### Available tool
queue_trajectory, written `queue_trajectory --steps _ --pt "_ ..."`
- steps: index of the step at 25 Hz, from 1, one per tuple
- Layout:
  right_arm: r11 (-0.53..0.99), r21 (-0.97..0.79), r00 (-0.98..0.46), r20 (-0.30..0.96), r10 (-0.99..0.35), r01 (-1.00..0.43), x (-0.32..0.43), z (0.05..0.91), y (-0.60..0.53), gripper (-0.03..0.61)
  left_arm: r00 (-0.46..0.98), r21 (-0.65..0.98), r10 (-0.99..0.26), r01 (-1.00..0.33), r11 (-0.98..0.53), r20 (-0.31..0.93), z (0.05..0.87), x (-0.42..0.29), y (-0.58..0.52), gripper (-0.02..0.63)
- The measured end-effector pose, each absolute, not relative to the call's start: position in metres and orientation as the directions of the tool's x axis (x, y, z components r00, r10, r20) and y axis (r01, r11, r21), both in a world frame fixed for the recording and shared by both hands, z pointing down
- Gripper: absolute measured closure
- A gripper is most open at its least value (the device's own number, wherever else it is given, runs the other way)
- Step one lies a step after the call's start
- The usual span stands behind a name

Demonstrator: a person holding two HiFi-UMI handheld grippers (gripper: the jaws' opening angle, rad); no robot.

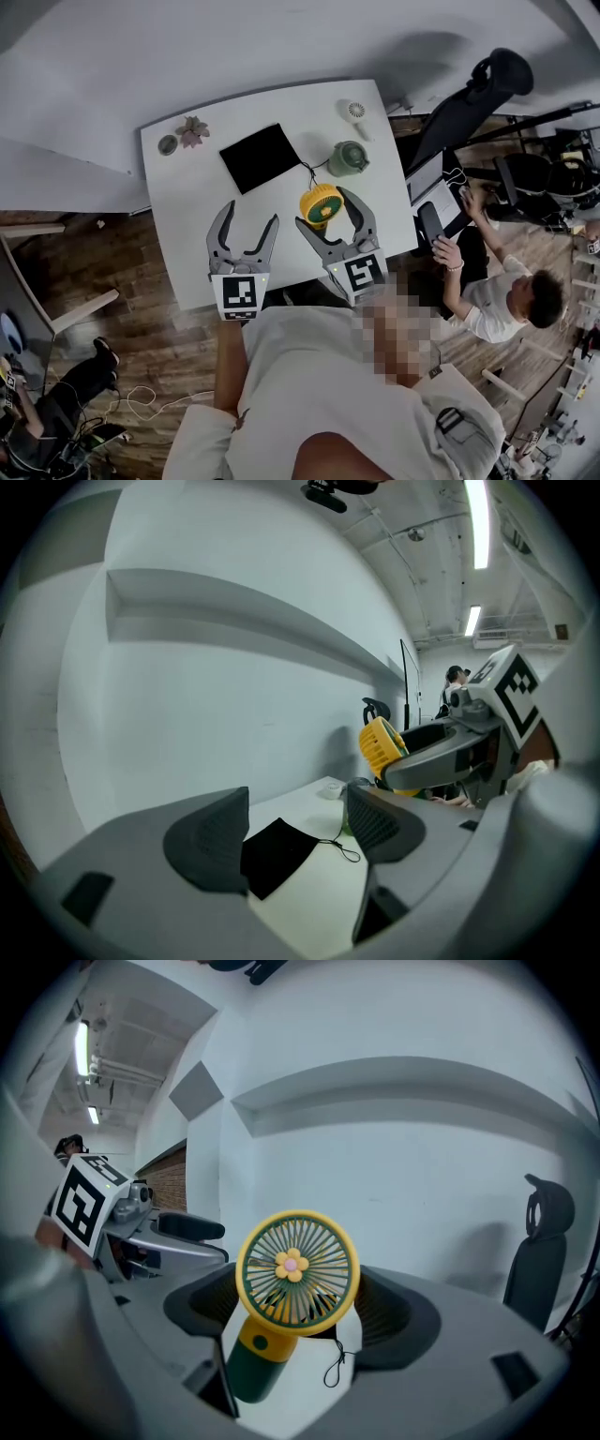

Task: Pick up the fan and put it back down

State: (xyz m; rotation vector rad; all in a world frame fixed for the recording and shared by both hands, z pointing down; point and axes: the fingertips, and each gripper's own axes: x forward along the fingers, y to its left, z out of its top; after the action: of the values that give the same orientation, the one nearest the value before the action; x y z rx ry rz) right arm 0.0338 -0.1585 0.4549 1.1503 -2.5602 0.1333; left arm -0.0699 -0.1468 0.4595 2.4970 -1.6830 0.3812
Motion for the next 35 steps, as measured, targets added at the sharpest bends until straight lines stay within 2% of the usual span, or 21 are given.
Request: queue_trajectory --steps 17,35 --pt "0.655 -0.027 -0.551 0.567 -0.612 -0.756 0.026 0.577 -0.145 0.190 0.402 0.036 -0.803 -0.901 -0.431 0.441 0.557 -0.075 -0.143 0.295" --pt "0.652 -0.079 -0.504 0.708 -0.496 -0.754 0.028 0.661 -0.130 0.190 0.411 0.091 -0.714 -0.893 -0.441 0.567 0.633 -0.072 -0.134 0.298"
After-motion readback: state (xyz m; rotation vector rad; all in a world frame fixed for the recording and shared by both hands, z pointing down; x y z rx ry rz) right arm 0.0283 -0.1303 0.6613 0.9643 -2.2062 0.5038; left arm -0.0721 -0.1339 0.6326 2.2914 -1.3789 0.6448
